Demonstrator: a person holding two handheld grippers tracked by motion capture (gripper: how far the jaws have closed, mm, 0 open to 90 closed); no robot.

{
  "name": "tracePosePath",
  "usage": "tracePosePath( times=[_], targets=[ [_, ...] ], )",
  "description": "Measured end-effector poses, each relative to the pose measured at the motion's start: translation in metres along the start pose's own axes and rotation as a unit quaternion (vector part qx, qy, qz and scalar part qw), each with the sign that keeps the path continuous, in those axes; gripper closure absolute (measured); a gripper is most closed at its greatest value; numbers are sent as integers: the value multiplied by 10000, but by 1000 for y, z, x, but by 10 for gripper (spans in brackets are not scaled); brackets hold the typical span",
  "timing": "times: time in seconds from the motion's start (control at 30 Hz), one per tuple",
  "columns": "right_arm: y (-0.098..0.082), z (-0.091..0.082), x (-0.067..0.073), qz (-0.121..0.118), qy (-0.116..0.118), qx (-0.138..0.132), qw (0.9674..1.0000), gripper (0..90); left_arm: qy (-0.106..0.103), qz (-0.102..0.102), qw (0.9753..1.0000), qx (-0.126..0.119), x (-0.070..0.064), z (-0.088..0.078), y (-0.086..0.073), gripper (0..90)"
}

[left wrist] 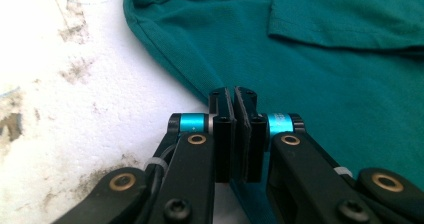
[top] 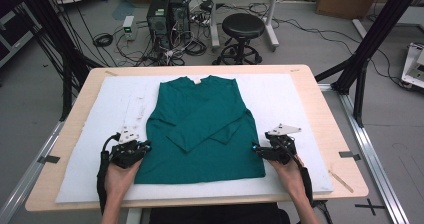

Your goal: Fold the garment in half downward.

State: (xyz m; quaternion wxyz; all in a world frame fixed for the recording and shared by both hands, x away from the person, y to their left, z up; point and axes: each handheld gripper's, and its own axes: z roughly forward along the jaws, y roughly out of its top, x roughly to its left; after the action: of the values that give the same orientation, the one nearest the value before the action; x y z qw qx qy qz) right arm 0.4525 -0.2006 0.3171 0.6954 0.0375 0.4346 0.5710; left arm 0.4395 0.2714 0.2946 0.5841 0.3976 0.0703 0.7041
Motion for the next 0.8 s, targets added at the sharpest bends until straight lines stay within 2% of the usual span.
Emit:
tracePosePath(
  times=[0.37, 0.47, 0.6, 0.73, 0.8],
  targets=[
    [5, 11, 3, 86, -23, 280, 9996, 422, -14, -8, 10000, -8, 0, 0, 0, 862],
    [5, 11, 3, 114, -27, 275, 9996, 444, -10, 5, 10000, -8, 0, 0, 0, 862],
    [5, 11, 3, 136, 28, 251, 9996, 593, -28, -11, 10000, 4, 1, 0, 0, 863],
    [5, 11, 2, 220, 70, 204, 9995, 808, -63, -23, 10000, -4, 2, 0, 0, 866],
    [5, 11, 2, 172, 123, 192, 9996, 869, -79, -36, 10000, -12, 2, 0, 0, 867]
  ],
)
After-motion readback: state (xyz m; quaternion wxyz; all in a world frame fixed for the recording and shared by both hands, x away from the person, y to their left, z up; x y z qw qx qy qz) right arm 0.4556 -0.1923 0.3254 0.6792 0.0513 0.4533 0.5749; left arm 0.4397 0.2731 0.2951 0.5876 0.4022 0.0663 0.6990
